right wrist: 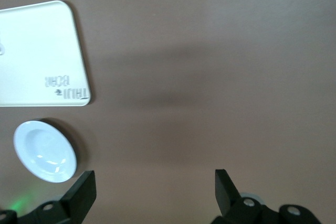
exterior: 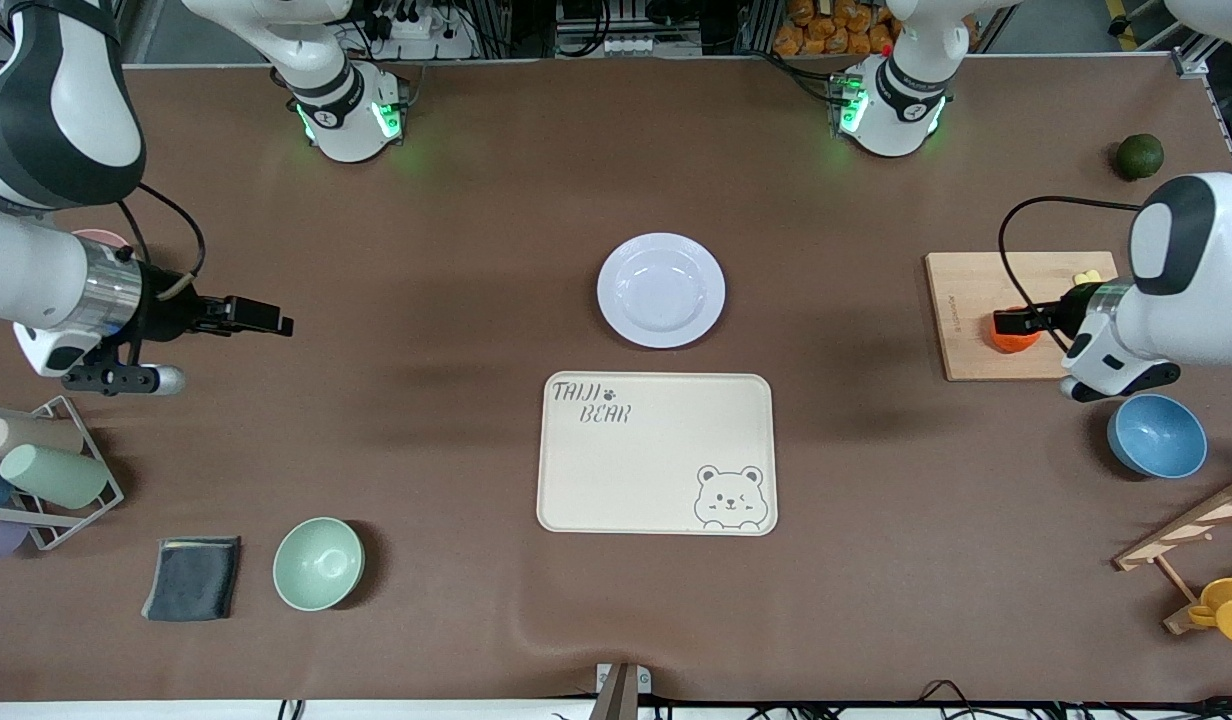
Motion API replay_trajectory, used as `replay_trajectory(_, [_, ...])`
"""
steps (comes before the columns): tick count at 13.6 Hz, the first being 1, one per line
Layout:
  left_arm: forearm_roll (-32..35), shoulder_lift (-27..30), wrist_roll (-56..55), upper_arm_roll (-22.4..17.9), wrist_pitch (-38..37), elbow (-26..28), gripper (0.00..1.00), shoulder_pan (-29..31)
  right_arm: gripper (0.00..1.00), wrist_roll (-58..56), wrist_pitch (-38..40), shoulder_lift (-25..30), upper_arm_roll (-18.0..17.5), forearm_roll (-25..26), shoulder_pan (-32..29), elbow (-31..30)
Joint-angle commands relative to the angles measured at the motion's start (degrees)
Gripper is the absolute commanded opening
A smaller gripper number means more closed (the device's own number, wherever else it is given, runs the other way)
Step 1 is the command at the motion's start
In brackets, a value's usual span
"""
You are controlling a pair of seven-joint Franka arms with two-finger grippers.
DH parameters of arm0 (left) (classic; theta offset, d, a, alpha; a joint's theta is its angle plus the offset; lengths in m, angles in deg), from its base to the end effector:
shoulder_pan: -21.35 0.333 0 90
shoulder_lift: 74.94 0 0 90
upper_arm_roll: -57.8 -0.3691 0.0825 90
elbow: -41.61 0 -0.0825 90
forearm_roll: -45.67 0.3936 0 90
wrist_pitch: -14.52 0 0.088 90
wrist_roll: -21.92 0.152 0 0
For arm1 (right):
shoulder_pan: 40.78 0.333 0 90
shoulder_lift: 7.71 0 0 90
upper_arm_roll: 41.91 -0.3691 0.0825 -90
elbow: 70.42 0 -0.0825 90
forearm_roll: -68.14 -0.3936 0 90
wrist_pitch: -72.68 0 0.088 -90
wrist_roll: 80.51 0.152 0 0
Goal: Place orange and plate with both arms
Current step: 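Grasp the orange with the left gripper while the right gripper extends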
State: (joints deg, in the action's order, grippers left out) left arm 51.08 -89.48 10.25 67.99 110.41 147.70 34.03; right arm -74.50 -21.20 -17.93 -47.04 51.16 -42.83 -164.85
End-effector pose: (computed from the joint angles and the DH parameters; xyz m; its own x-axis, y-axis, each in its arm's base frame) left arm 0.5683 0.0429 0.3672 0.8908 0.2183 -0.3985 0.1853 -0.9753 -0.1201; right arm 0.6050 0.0716 0.5033 0.9734 -0.0655 -0.2195 -0.1264 -0.9527 -0.2763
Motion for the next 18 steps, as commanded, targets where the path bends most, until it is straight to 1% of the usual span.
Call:
replay_trajectory(1, [3.63, 1.89, 0.16, 0.54, 7.09, 7.10, 1.00, 1.30, 1.00, 0.84, 0.37, -1.29, 0.02, -4.72, -1.03, -0.59])
replay_trajectory(3, [5.13, 1.97, 0.16, 0.62, 12.81, 11.23, 1.00, 3.32, 1.00, 0.84, 0.37, -1.47, 0.11, -4.82, -1.20, -0.68])
replay_trajectory(6, [7.32, 1.97, 0.25, 0.62, 17.65, 15.37, 1.00, 5.07, 1.00, 0.84, 0.37, -1.64, 0.02, -4.99, -1.56, -0.94])
replay_trajectory(8, [10.13, 1.89, 0.25, 0.62, 23.09, 19.32, 1.00, 6.65, 1.00, 0.84, 0.63, -2.09, 0.11, -6.83, -1.64, -0.94])
replay_trajectory(10, [11.99, 1.62, 0.25, 0.62, 28.28, 22.66, 1.00, 7.71, 1.00, 0.84, 0.72, -2.52, 0.11, -7.37, -1.82, -1.03])
replay_trajectory(14, [14.36, -0.57, 0.25, 0.54, 31.46, 23.38, 1.00, 8.51, 1.00, 0.84, 0.72, -2.70, 0.11, -7.37, -1.91, -1.03])
replay_trajectory(17, [19.71, -2.59, 0.25, 0.62, 34.18, 23.47, 1.00, 10.96, 1.00, 0.84, 0.72, -2.79, 0.11, -7.37, -1.91, -1.03])
replay_trajectory(18, [20.34, -2.77, 0.25, 0.62, 34.97, 23.38, 1.00, 11.32, 1.00, 0.76, 0.72, -2.79, 0.11, -7.37, -1.99, -1.03])
